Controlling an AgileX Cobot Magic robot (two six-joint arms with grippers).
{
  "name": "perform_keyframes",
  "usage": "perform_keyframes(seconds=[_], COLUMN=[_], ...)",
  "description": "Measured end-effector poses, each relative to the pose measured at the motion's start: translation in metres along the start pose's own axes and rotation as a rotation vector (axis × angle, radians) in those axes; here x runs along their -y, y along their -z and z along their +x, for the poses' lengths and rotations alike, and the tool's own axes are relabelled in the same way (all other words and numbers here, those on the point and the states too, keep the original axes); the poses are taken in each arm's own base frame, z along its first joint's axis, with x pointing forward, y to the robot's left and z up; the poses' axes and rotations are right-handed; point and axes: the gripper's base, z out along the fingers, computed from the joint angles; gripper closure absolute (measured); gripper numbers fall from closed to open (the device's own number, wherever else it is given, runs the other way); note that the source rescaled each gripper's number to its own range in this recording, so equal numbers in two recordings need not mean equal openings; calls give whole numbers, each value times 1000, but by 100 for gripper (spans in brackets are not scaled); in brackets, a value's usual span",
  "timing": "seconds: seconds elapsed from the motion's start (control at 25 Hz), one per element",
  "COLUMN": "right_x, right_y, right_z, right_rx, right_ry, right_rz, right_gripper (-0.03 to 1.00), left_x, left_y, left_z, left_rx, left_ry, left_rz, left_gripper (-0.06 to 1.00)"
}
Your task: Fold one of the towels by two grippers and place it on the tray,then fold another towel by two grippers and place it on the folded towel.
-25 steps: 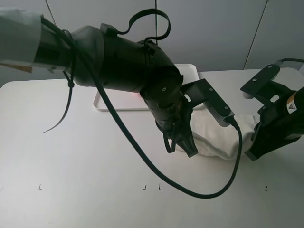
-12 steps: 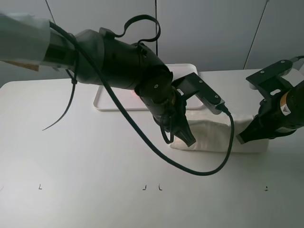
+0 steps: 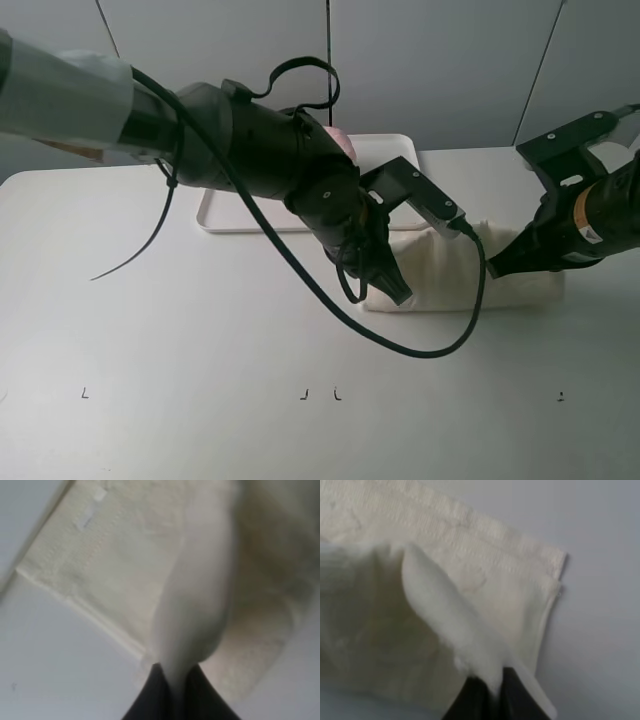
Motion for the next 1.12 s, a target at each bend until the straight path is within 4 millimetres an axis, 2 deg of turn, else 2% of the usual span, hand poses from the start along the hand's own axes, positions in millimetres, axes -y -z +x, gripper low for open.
perform_keyframes(seconds=[0.24,0.48,0.56,0.6,0.68,0.72,0.8,0.84,0.92,1.12], right_x=[-3,0,0,0,0,0,1,1,4,5], right_y=[-14,-15,-15,-15,-15,-15,-15,-15,-14,-17], right_z=[2,-3,-4,-5,-6,-6,-8,-8,-9,-8], right_rx=[-20,33,46,52,63,67,80,90,97,40], right_ry=[2,-13,9,19,42,46,41,26,-51,-229], right_rz=[24,54,58,60,61,61,65,72,95,47], right_gripper=[97,97,94,89,68,55,20,7,-1,-3], left_x=[-12,-17,-18,-19,-23,-26,-31,-34,-38,-55], left_y=[-1,-1,-1,-1,-1,-2,-2,-2,-2,1], left_z=[0,-3,-3,-3,-3,-2,-2,-1,0,5], left_rx=[12,49,54,55,55,56,57,56,59,-42], left_ry=[4,-3,-6,-9,-1,5,25,39,75,251], left_rz=[-38,-52,-55,-58,-66,-71,-79,-83,-88,-103], left_gripper=[93,93,90,85,69,54,19,6,-2,-4])
